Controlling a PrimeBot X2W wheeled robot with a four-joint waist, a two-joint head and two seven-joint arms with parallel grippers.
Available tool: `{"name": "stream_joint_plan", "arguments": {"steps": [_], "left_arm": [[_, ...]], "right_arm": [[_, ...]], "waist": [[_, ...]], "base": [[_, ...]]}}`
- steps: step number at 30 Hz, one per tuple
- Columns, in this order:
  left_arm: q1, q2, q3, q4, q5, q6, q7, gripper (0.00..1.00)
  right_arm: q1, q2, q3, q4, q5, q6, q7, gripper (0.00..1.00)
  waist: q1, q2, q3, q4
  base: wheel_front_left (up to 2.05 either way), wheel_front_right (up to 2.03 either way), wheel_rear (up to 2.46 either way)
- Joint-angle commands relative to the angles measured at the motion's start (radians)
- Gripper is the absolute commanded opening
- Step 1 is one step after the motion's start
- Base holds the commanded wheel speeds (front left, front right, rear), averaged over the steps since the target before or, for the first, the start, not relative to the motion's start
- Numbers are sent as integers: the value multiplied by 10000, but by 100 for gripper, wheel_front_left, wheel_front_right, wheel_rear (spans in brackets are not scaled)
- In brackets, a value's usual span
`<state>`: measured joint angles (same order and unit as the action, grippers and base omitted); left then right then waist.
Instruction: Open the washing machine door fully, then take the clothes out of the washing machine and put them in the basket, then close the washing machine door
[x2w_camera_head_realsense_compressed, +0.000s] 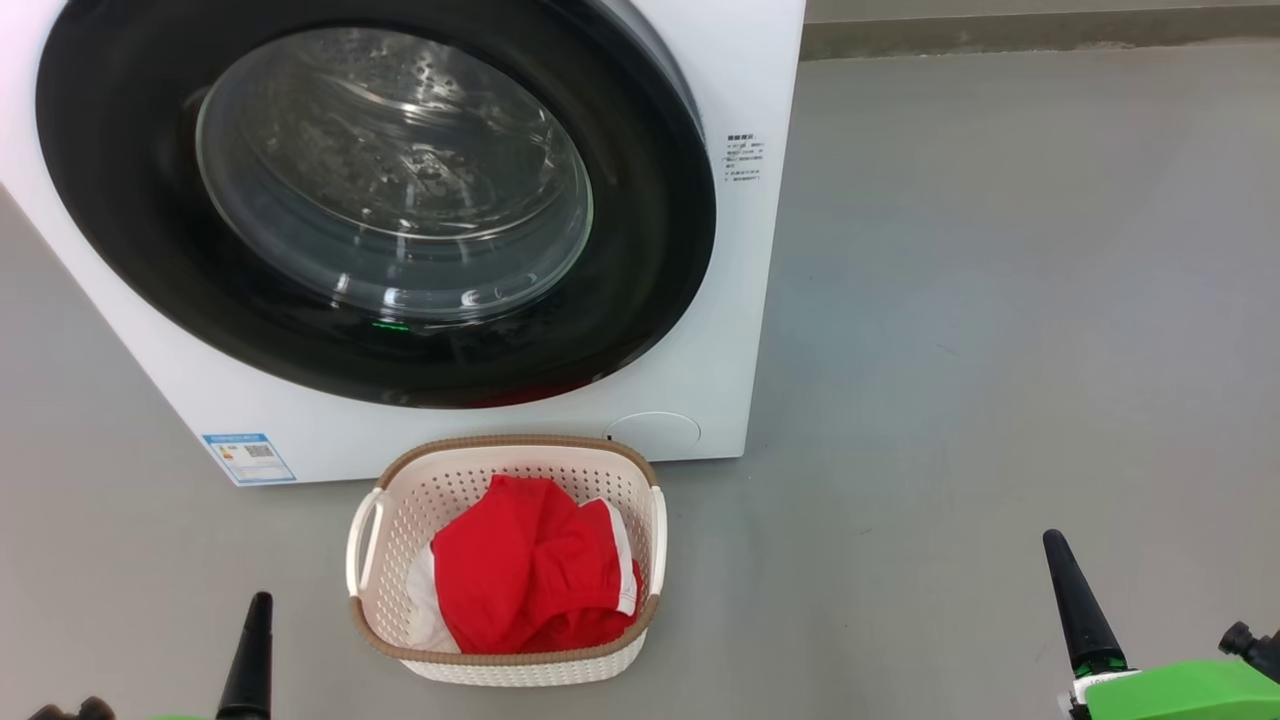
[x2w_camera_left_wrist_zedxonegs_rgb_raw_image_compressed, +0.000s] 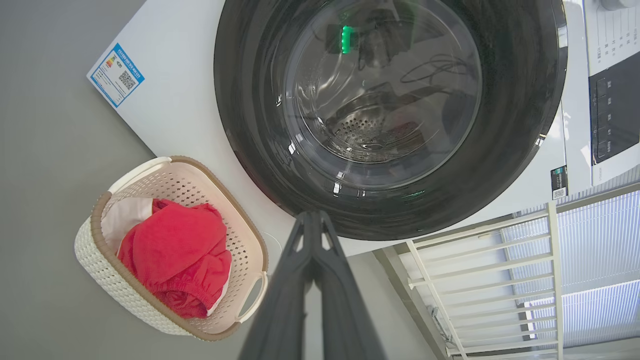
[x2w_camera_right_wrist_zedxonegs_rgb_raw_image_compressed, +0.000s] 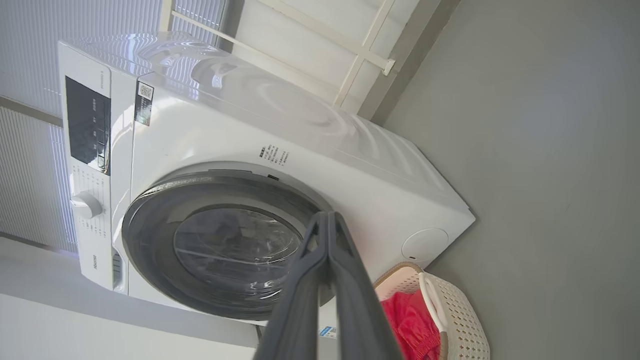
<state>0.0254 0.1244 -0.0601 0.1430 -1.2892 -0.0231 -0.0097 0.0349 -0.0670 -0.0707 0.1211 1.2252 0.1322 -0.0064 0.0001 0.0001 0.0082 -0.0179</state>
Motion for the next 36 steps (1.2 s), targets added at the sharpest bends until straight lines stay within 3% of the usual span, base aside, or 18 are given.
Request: {"name": "stream_joint_plan", "arguments": {"steps": [1, 36], "left_arm": [[-543, 83, 378, -101, -286, -147, 59, 0], [-1303, -476, 1372, 1005, -3500, -1076, 934, 0]], "right_arm": [[-514, -143, 155, -115, 397, -8, 87, 0], [-1389, -159, 22, 1207, 4213, -15, 832, 0]], "waist": [[0, -1, -3, 9], [0, -1, -50, 179]], "base": [[0, 0, 0], [0, 0, 0]]}}
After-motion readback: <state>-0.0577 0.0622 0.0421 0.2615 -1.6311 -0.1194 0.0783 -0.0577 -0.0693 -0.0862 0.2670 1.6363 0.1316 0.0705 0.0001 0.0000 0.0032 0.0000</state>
